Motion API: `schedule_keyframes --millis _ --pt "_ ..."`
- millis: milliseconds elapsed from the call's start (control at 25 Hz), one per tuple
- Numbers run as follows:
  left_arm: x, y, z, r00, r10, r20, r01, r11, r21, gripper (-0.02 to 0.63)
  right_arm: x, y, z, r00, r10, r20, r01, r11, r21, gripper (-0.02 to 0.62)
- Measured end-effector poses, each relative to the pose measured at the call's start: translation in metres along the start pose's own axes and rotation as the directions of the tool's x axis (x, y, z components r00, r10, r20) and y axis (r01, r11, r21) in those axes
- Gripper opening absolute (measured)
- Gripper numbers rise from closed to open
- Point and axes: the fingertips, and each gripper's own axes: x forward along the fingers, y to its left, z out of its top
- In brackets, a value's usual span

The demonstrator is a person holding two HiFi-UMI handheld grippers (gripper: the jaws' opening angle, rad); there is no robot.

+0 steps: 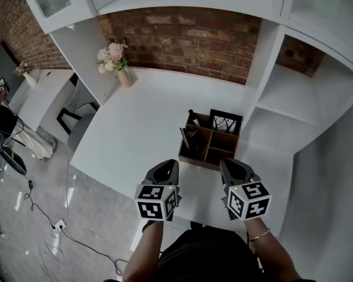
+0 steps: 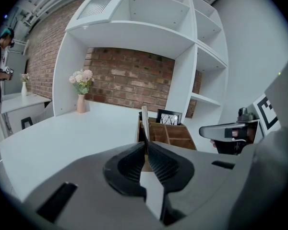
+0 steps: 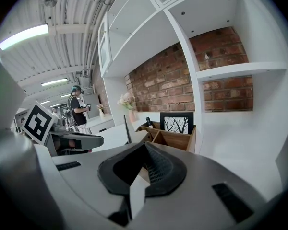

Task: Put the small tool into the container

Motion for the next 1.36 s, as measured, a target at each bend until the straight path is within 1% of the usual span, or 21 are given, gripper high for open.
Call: schedule_keyframes --millis 120,320,440,800,1360 --pt "-0.006 -0.004 0.000 1.000 0.001 0.012 -0.001 1.000 -0.006 0.015 -0.003 0.000 0.000 1.000 0.002 0.007 -0.002 1.000 -0.004 0.005" --pt "-0.015 -0.010 0.000 1.000 -0.001 0.028 0.001 1.000 -0.017 0.011 -0.008 0.003 -0.001 1.000 0.022 0.017 -0.022 1.000 -0.007 0.005" --pt "-0.019 -0.014 0.000 0.999 -0.002 0.034 0.003 1.000 -0.019 0.011 -0.013 0.003 -0.002 1.000 0.016 0.023 -0.016 1.000 -0.020 0.004" --pt "-0.031 -0.018 0.005 0.998 0.011 0.058 -0.011 1.000 -0.010 0.011 -0.021 0.007 0.000 0.999 0.015 0.039 -0.014 0.999 -0.031 0.005" --pt "-0.039 -0.020 0.009 0.997 0.011 0.074 -0.011 1.000 0.002 0.011 -0.029 0.014 0.001 0.998 0.014 0.059 -0.012 0.999 -0.045 0.005"
